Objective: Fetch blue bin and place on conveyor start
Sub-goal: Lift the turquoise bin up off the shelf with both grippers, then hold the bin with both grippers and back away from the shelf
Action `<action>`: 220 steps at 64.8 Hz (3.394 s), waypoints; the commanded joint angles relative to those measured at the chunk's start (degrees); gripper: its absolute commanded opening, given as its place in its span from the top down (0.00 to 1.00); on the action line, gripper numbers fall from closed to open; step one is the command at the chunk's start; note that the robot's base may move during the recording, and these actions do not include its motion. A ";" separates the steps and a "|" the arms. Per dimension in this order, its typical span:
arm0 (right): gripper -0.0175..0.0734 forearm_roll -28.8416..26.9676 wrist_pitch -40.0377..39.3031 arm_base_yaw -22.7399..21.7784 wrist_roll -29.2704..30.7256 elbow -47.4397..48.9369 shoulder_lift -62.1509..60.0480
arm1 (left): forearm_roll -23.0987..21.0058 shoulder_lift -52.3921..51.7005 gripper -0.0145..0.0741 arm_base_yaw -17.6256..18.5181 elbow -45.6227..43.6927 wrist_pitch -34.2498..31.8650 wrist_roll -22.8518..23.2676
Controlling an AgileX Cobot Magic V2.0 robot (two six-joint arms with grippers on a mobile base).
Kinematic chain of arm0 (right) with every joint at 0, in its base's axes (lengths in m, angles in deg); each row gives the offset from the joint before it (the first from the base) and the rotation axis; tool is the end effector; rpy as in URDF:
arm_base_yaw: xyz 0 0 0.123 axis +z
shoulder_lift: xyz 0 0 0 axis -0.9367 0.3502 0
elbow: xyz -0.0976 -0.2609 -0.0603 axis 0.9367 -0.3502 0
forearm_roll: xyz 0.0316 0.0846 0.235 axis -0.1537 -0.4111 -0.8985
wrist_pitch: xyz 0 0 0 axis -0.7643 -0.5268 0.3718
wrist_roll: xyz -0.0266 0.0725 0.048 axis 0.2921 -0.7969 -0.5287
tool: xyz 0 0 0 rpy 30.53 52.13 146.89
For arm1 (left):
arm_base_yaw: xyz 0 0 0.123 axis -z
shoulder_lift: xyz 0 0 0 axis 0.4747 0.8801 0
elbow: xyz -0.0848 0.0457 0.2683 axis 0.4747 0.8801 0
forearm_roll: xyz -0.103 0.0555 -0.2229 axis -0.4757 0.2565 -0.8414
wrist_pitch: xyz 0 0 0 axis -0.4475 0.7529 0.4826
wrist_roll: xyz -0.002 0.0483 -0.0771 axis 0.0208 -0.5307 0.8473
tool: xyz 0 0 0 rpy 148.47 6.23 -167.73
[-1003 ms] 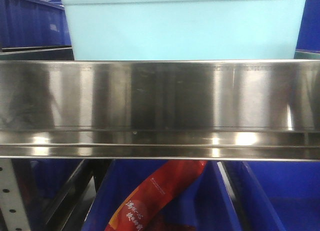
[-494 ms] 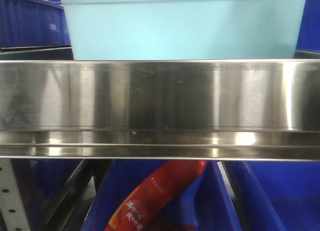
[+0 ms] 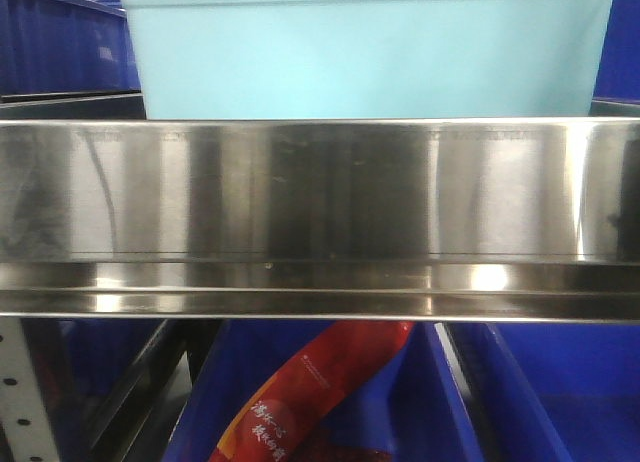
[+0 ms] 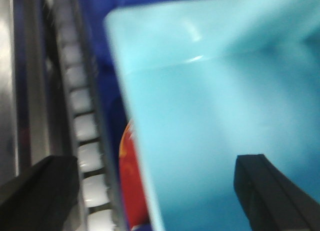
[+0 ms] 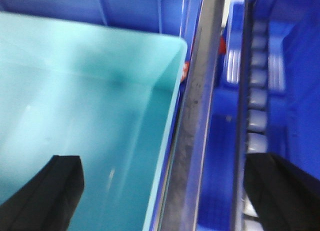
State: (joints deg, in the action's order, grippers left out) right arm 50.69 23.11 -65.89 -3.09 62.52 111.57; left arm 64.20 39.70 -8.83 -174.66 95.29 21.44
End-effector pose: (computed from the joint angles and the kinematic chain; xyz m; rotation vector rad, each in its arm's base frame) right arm 0.3412 0.0319 0.4220 -0.0885 2.4206 0.1801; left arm 0.3712 -0.1301 0.3937 0.2408 2.4801 -0.1854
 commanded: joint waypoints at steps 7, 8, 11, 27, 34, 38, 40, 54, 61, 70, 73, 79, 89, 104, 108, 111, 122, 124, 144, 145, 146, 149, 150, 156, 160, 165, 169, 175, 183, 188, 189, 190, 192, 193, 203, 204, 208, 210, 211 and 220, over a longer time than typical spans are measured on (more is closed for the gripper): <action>0.20 0.08 -0.47 0.06 -0.31 0.72 6.78 | -0.30 4.01 0.24 -0.47 -0.73 0.16 0.46; 0.20 0.08 -0.57 0.06 -0.31 0.72 7.23 | -0.44 4.39 0.24 -0.47 -0.73 0.15 0.46; 0.20 0.08 -0.69 0.06 -0.31 0.72 8.50 | -0.55 4.99 0.24 -0.47 -0.73 0.06 0.46; 0.35 0.08 -1.22 0.06 -0.31 0.72 13.40 | -0.96 7.42 0.31 -0.47 -0.73 0.01 0.46; 0.62 0.08 -1.22 0.06 -0.31 0.72 14.23 | -0.96 7.42 0.52 -0.47 -0.73 0.01 0.57; 0.77 0.08 -1.22 0.06 -0.31 0.72 14.36 | -0.96 7.42 0.71 -0.47 -0.73 0.01 0.57; 0.87 0.08 -1.22 0.06 -0.31 0.72 14.36 | -0.96 7.42 0.80 -0.47 -0.73 0.01 0.57; 0.97 0.23 -0.92 0.06 -0.40 0.72 14.04 | -0.56 7.30 0.96 -0.47 -0.73 -0.24 0.57; 0.97 0.39 -0.70 0.06 -0.40 0.72 12.26 | -0.46 6.20 0.96 -0.35 -0.84 0.87 0.57; 0.97 0.47 -0.70 0.06 -0.40 0.72 7.80 | -0.46 2.93 0.96 0.14 -1.12 2.05 0.57; 0.97 0.47 -0.70 0.06 -0.40 0.72 5.89 | -0.33 1.02 0.96 0.40 -1.12 2.05 0.57; 0.97 0.47 -0.58 0.42 -0.40 0.72 1.43 | -0.05 -2.64 0.96 1.02 -1.12 2.16 0.57; 0.97 0.47 -0.36 1.63 -0.40 0.72 -5.88 | 0.36 -10.05 0.96 2.50 -1.12 4.11 0.57; 0.97 -0.89 1.03 1.78 -0.40 0.72 -12.77 | 0.49 -16.97 0.96 3.13 -1.12 5.48 0.57; 0.97 -0.89 2.20 1.78 -0.40 0.72 -14.13 | 0.49 -18.27 0.96 3.13 -1.12 5.48 0.68; 0.97 -0.89 2.72 1.78 -0.40 0.72 -14.82 | 0.49 -19.27 0.96 3.13 -1.12 5.48 0.80; 0.97 -0.89 3.03 1.78 -0.40 0.72 -16.18 | 0.49 -20.39 0.96 3.13 -1.12 5.48 0.92; 0.97 -0.89 3.03 1.78 -0.40 0.72 -16.18 | 0.49 -20.23 0.96 3.13 -1.12 5.48 0.92; 0.97 -0.89 2.38 1.78 -0.40 0.72 -16.19 | 0.49 -19.57 0.96 3.13 -1.12 5.48 0.92; 0.97 -0.89 2.22 1.78 -0.40 0.72 -16.19 | 0.49 -19.57 0.96 3.13 -1.12 5.48 0.92; 0.97 -0.89 2.09 1.78 -0.40 0.72 -16.19 | 0.60 -19.57 0.96 3.13 -1.12 5.48 0.92; 0.97 -0.89 1.70 1.78 -0.40 0.72 -16.19 | 0.58 -19.57 0.96 3.13 -1.12 5.48 0.92; 0.97 -0.89 1.45 1.78 -0.40 0.72 -16.19 | 0.58 -19.57 0.96 3.13 -1.12 5.48 0.92; 0.97 -0.89 0.31 1.78 -0.40 0.72 -16.19 | 0.58 -19.57 0.96 3.13 -1.12 5.48 0.92; 0.97 -0.89 0.02 1.78 -0.40 0.72 -16.19 | 0.58 -19.57 0.96 3.13 -1.12 4.61 0.92; 0.97 -0.89 -0.09 1.78 -0.40 0.72 -16.19 | 0.58 -19.57 0.96 3.13 -1.12 4.31 0.92; 0.97 -0.89 -0.09 1.78 -0.40 0.72 -16.19 | 0.58 -19.57 0.96 3.13 -1.12 4.31 0.92; 0.97 -0.89 -0.09 1.78 -0.40 0.72 -16.19 | 0.58 -19.57 0.96 3.13 -1.12 4.31 0.92; 0.97 -0.89 -0.09 1.78 -0.40 0.72 -16.19 | 0.58 -19.57 0.96 3.13 -1.12 4.31 0.92; 0.97 -0.89 -0.09 1.78 -0.40 0.72 -16.19 | 0.58 -19.57 0.96 3.13 -1.12 4.31 0.92; 0.97 -0.89 -0.09 1.78 -0.40 0.72 -16.19 | 0.58 -19.57 0.96 3.13 -1.12 4.31 0.92; 0.97 -0.89 -0.09 1.78 -0.40 0.72 -16.19 | 0.58 -19.57 0.96 3.13 -1.12 4.31 0.92; 0.97 -0.89 -0.09 1.78 -0.40 0.72 -16.19 | 0.58 -19.57 0.96 3.13 -1.12 4.31 0.92; 0.97 -0.89 -0.09 1.78 -0.40 0.72 -16.19 | 0.58 -19.57 0.96 3.13 -1.12 4.31 0.92; 0.97 -0.89 -0.09 1.78 -0.40 0.72 -16.19 | 0.58 -19.57 0.96 3.13 -1.12 4.31 0.92; 0.97 -0.89 -0.09 1.78 -0.40 0.72 -16.19 | 0.58 -19.57 0.96 3.13 -1.12 4.31 0.92; 0.97 -0.89 -0.09 1.78 -0.40 0.72 -16.19 | 0.58 -19.57 0.96 3.13 -1.12 4.31 0.92; 0.97 -0.89 -0.09 1.78 -0.40 0.72 -16.19 | 0.58 -19.57 0.96 3.13 -1.12 4.31 0.92; 0.97 -0.89 -0.09 1.78 -0.40 0.72 -16.19 | 0.58 -19.57 0.96 3.13 -1.12 4.31 0.92; 0.97 -0.89 -0.09 1.78 -0.40 0.72 -16.19 | 0.58 -19.57 0.96 3.13 -1.12 4.31 0.92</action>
State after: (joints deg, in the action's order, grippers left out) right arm 48.13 24.59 -63.77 -4.96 62.75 96.36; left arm 62.82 20.78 -5.59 -175.31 101.29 23.28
